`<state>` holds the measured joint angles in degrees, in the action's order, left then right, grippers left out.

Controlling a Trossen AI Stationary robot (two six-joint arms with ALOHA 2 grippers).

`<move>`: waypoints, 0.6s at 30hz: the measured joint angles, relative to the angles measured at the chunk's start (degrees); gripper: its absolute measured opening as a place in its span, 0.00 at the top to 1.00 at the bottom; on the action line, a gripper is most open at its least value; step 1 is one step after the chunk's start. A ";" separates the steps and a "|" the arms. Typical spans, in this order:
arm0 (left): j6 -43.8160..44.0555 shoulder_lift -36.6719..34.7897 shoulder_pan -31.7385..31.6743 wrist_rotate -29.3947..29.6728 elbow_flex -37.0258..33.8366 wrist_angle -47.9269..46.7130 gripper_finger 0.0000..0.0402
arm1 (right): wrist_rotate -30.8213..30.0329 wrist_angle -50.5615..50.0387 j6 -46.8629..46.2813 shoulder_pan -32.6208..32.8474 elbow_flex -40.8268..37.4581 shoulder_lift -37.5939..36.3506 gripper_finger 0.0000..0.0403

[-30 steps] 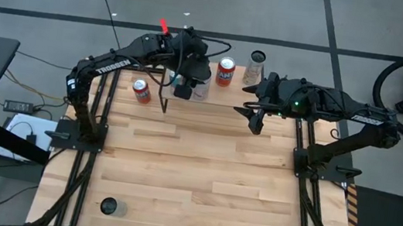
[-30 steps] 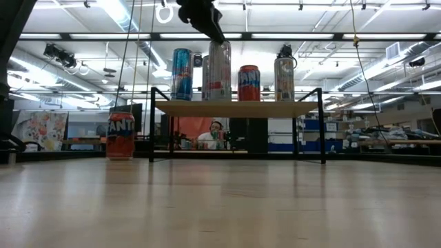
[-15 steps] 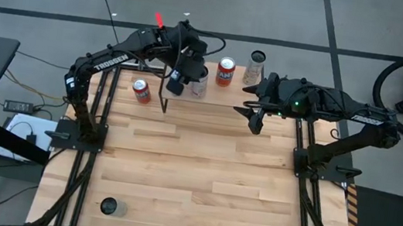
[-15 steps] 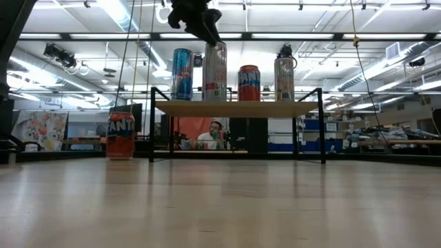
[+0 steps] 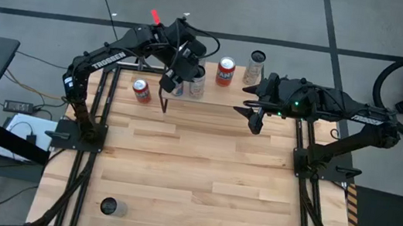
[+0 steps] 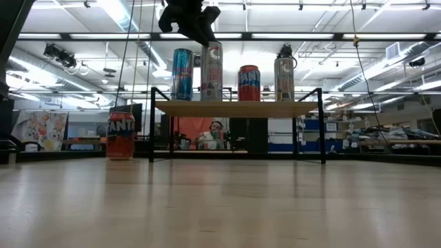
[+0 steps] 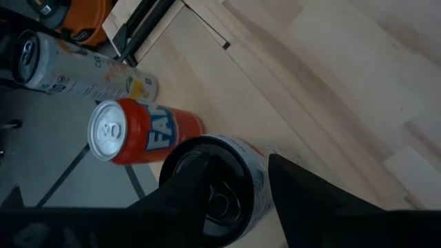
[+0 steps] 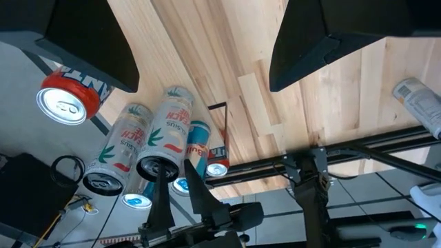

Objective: Place canned beverage on shelf
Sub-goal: Put the white pink soda can on the shelf aligned with the other white pink soda can

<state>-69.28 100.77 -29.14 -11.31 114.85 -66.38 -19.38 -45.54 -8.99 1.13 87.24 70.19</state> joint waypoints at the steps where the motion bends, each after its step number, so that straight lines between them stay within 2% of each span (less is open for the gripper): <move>1: -0.69 -0.07 -0.34 0.04 -0.01 -0.19 0.61 | 0.00 0.00 -0.04 0.00 0.00 0.00 0.17; 8: -4.07 -0.04 -1.99 -1.83 -0.07 -0.10 0.61 | 0.00 0.00 -0.46 -0.02 0.00 0.00 0.17; 18: -4.45 0.00 -1.86 -2.45 -0.09 0.22 0.61 | 0.00 0.02 -0.46 0.00 0.00 0.00 0.17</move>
<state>-73.73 100.77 -31.00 -13.76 114.76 -66.15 -19.38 -45.52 -9.45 1.13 87.24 70.19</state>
